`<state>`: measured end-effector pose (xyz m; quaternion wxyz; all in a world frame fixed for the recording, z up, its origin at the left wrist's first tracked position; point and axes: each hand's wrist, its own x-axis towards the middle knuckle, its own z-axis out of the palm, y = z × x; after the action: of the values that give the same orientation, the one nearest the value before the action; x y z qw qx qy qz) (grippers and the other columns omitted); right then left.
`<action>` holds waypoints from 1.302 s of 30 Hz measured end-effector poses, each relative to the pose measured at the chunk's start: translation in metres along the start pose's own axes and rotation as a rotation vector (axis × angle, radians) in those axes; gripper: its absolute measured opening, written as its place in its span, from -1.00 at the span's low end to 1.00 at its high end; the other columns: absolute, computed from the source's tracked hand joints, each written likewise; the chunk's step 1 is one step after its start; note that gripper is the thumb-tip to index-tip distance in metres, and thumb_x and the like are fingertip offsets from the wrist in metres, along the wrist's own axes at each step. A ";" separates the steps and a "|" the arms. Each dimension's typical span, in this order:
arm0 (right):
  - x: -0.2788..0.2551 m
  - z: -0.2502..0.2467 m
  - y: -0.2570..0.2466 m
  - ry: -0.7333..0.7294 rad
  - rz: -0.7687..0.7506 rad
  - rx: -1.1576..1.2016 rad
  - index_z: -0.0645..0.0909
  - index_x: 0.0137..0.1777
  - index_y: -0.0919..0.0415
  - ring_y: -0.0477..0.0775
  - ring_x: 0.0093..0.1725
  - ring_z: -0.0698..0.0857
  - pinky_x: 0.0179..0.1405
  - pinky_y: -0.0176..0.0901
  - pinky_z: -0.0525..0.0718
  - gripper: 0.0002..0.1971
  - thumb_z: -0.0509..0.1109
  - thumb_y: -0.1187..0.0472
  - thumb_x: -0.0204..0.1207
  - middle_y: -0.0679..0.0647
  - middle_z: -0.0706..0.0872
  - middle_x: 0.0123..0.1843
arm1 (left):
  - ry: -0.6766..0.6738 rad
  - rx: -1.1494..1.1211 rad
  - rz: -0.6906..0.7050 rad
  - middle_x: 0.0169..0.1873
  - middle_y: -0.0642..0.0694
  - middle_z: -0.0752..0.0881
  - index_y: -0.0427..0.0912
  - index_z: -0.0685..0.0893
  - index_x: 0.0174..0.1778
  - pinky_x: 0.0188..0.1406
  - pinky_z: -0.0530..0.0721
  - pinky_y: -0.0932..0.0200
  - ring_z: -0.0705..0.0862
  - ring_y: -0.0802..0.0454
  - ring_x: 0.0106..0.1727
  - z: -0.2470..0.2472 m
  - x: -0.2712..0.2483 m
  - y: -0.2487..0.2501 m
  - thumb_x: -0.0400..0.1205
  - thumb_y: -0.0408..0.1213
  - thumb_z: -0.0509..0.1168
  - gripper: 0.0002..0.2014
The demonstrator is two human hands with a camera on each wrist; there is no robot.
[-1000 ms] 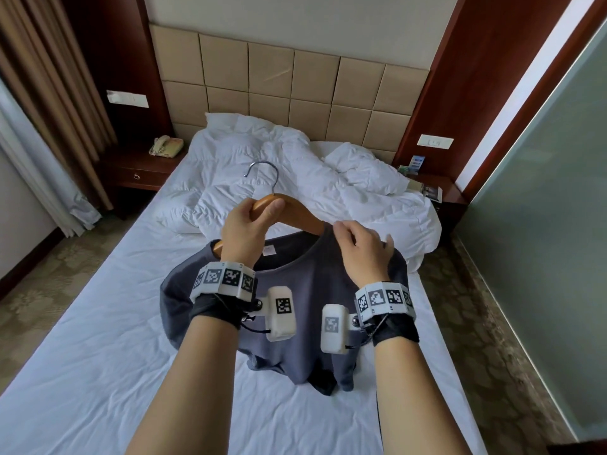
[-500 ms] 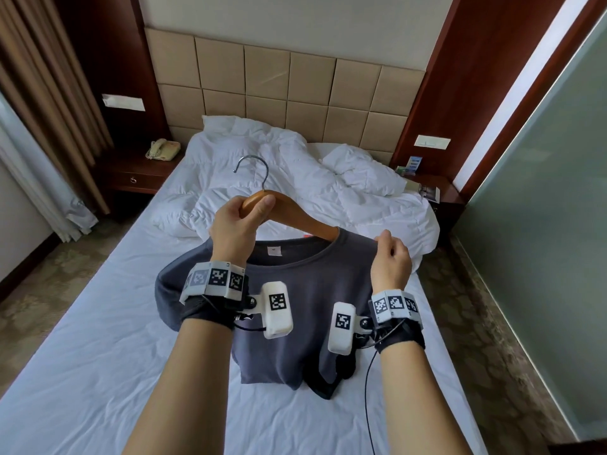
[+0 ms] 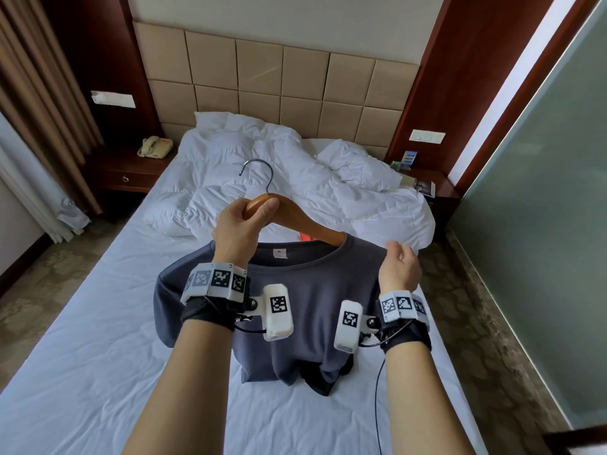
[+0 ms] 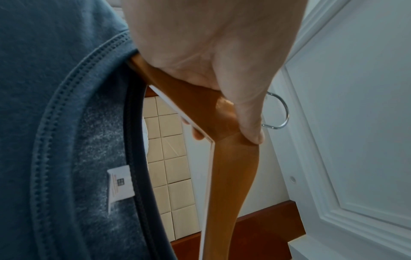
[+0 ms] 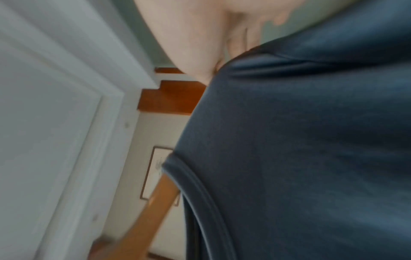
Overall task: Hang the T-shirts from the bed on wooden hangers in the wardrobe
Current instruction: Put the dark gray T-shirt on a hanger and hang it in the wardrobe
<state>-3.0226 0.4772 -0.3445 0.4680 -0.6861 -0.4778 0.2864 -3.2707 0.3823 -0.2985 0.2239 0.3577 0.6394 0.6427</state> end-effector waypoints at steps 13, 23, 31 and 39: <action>-0.040 0.008 -0.039 -0.439 -0.590 -0.464 0.65 0.04 -0.08 0.02 0.22 0.60 0.60 0.34 0.04 -0.45 0.12 -0.49 0.46 -0.21 0.70 0.00 | -0.071 0.078 0.040 -0.56 0.25 0.54 0.15 0.58 -0.38 0.10 0.57 -0.33 0.54 0.07 -0.36 0.026 -0.009 0.004 0.34 0.44 0.39 -0.58; -0.042 0.012 -0.060 -0.345 -0.767 -0.398 0.55 -0.03 0.11 0.19 -0.04 0.71 0.05 0.05 0.49 -0.79 0.50 0.06 0.52 -0.07 0.72 -0.18 | -0.147 0.064 0.125 -0.46 0.09 0.57 -0.08 0.62 -0.31 -0.25 0.55 -0.06 0.55 0.13 -0.36 0.035 -0.010 0.016 0.43 0.24 0.45 -0.58; -0.020 -0.004 -0.101 -0.325 -0.727 -0.526 0.54 0.11 0.13 0.29 0.14 0.66 0.12 0.12 0.52 -0.81 0.34 0.05 0.63 0.08 0.75 0.08 | 0.014 0.398 0.499 -0.16 0.05 0.67 -0.11 0.72 -0.06 -0.09 0.60 0.06 0.63 0.00 -0.10 0.021 0.002 0.032 0.50 -0.21 0.47 -0.85; -0.010 -0.034 -0.138 -0.295 -0.696 -0.592 0.51 0.05 0.15 0.30 0.00 0.66 -0.09 0.01 0.51 -0.80 0.35 0.03 0.62 0.07 0.66 -0.05 | -0.518 1.154 0.476 0.12 0.07 0.72 0.15 0.75 0.16 -0.01 0.73 0.01 0.72 -0.10 0.08 0.029 0.015 0.061 0.50 -0.11 0.44 -0.70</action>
<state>-3.0511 0.4697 -0.2049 0.2480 -0.5412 -0.8014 0.0587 -3.2482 0.4082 -0.2380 -0.0046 0.6937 0.7096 0.1233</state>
